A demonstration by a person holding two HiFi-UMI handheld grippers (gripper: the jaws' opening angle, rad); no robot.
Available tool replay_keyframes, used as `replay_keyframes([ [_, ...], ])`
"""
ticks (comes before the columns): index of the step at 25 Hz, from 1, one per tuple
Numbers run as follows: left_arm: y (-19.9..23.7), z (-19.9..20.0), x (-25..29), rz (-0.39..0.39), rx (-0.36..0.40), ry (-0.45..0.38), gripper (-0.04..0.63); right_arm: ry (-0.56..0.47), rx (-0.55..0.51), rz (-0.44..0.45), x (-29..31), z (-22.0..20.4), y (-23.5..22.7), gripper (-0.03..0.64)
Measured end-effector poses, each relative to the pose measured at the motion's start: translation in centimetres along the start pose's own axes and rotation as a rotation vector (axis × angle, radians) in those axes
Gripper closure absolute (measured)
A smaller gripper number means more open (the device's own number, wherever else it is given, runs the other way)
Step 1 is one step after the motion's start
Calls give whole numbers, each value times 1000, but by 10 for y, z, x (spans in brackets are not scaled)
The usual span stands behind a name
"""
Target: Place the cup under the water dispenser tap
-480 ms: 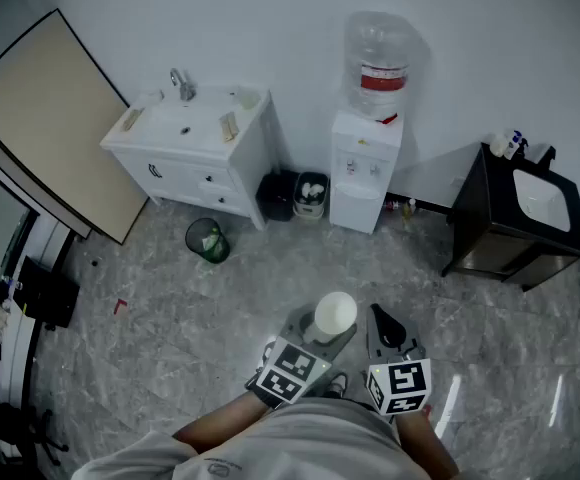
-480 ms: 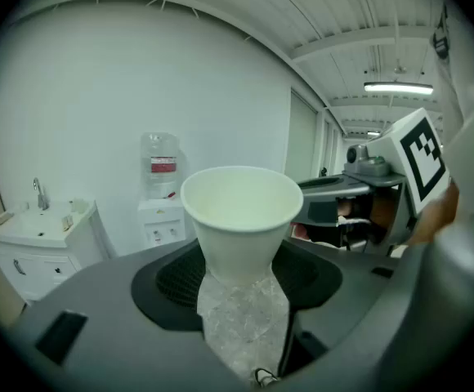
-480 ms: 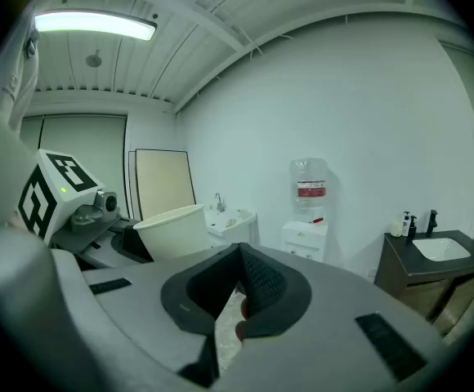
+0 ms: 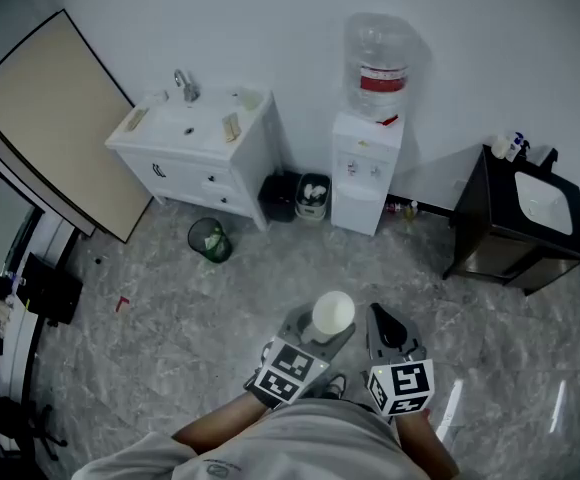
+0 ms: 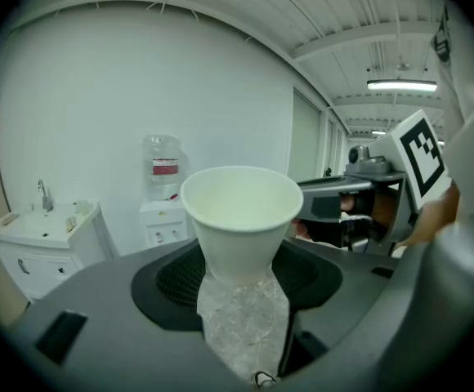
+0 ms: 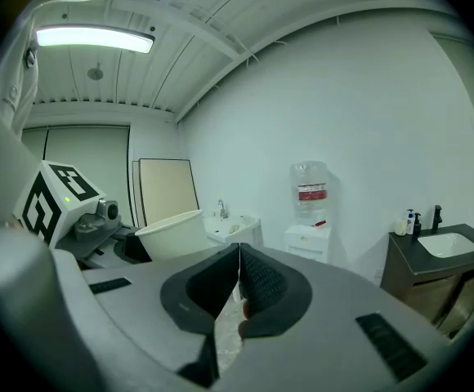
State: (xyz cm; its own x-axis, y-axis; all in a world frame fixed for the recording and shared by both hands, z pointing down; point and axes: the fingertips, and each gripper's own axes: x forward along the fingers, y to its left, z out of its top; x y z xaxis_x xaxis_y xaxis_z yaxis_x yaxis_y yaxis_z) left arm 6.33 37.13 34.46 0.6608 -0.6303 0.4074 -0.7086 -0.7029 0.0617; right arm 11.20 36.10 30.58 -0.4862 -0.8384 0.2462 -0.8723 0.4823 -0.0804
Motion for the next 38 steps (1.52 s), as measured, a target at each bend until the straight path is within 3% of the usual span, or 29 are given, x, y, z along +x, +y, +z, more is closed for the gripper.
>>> replay_keyframes([
  [11,-5,8,21,35,12,11,337,-29,9,31,2,5,-27,600],
  [19,29,10,48,40,-12,20,337,-18,25,24,33,5,-45,600],
  [24,77,9,84,27,-18,32,337,-8,31,3,83,8,-63,600],
  [38,266,41,209,-42,29,30,337,-30,49,-93,283,55,-126,600],
])
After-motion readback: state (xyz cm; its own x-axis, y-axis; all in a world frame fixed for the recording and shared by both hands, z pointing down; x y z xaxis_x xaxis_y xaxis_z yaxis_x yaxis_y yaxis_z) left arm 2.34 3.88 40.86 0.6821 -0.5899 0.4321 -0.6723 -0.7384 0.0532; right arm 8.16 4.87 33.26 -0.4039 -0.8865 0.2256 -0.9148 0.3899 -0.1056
